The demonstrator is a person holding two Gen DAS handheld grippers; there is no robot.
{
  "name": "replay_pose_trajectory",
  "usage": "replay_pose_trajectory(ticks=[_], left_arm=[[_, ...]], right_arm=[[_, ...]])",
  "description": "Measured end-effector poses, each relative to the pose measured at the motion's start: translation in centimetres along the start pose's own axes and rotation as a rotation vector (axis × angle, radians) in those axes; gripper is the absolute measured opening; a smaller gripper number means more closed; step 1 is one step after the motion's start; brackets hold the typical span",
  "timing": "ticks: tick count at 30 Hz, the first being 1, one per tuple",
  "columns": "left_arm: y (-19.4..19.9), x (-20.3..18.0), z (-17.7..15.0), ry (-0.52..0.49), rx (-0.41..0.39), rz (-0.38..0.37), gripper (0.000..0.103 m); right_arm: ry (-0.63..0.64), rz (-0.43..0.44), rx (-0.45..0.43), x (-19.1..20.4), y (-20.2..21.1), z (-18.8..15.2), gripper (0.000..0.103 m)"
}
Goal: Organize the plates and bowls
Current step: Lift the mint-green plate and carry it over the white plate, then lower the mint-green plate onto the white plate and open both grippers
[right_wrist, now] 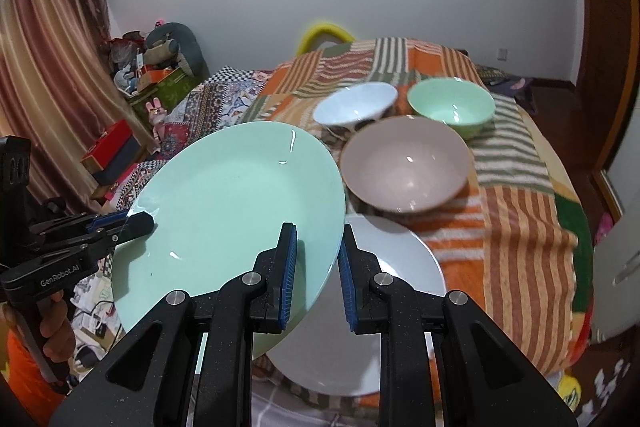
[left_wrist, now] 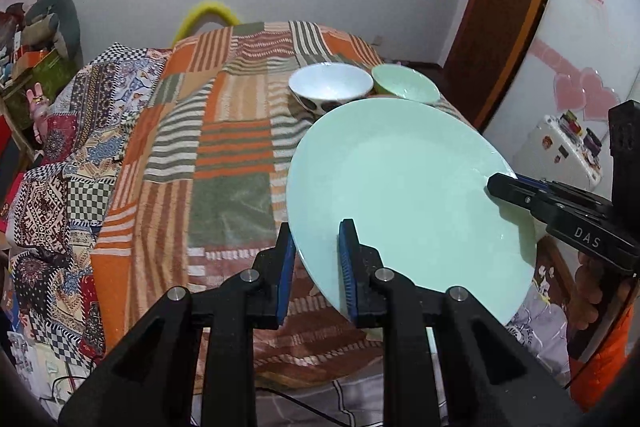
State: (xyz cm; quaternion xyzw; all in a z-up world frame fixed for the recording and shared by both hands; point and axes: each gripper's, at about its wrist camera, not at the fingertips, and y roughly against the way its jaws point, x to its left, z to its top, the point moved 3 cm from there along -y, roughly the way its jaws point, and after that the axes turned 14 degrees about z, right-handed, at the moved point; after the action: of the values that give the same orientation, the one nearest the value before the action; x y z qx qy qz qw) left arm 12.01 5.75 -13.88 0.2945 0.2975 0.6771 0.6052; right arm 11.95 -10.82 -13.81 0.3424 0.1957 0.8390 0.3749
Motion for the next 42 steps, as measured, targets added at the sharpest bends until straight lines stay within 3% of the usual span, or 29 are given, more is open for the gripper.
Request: replay_pose_trajectory(ticks=[20, 42], left_arm=[[-6.4, -5.6, -3.0, -0.097, 0.170, -0.036, 0.020], [-10.7, -6.6, -3.9, -0.128, 0.265, -0.015, 0.021]], right_arm=[[-0.159, -0.052, 0.106, -6.2, -0.8, -5.5, 0.019], [-0.213, -0.059, 0.177, -7.9, -2.6, -6.6, 0.019]])
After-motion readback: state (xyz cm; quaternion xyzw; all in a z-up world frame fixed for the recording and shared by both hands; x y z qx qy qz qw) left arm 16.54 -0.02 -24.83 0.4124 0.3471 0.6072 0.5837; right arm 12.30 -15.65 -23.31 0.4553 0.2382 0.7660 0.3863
